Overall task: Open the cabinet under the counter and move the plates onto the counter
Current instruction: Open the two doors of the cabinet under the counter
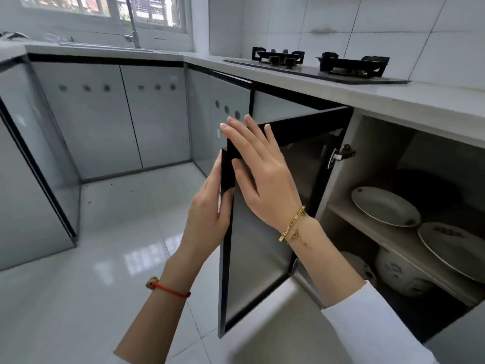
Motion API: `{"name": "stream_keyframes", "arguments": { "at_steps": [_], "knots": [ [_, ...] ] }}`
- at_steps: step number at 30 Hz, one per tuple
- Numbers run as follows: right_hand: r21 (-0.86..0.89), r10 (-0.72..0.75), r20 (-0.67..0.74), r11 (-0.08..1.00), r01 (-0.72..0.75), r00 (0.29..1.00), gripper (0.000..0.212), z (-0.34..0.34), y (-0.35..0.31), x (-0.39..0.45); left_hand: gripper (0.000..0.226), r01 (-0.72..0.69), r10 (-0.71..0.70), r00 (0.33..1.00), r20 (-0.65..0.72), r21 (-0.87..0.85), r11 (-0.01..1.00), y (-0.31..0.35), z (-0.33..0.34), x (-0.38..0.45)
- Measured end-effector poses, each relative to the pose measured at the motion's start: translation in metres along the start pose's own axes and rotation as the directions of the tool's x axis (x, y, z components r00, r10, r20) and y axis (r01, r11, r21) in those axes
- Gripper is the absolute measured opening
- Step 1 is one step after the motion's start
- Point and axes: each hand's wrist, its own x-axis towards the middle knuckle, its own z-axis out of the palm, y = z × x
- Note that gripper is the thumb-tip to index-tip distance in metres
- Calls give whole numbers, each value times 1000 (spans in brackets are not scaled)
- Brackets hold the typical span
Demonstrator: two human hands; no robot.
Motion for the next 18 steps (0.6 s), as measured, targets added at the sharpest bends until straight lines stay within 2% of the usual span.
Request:
{"name": "stream_keyframes", "arguments": {
  "at_steps": [9, 18],
  "knots": [
    [-66, 28, 36, 998, -26, 999, 50, 50, 14, 33, 70, 64, -64, 998, 15, 9, 998, -42, -14, 32],
    [-69, 35, 107, 997, -27, 994, 54, 49, 17, 35, 73, 94, -94, 996, 6, 13, 996, -48, -12, 35]
  ]
}}
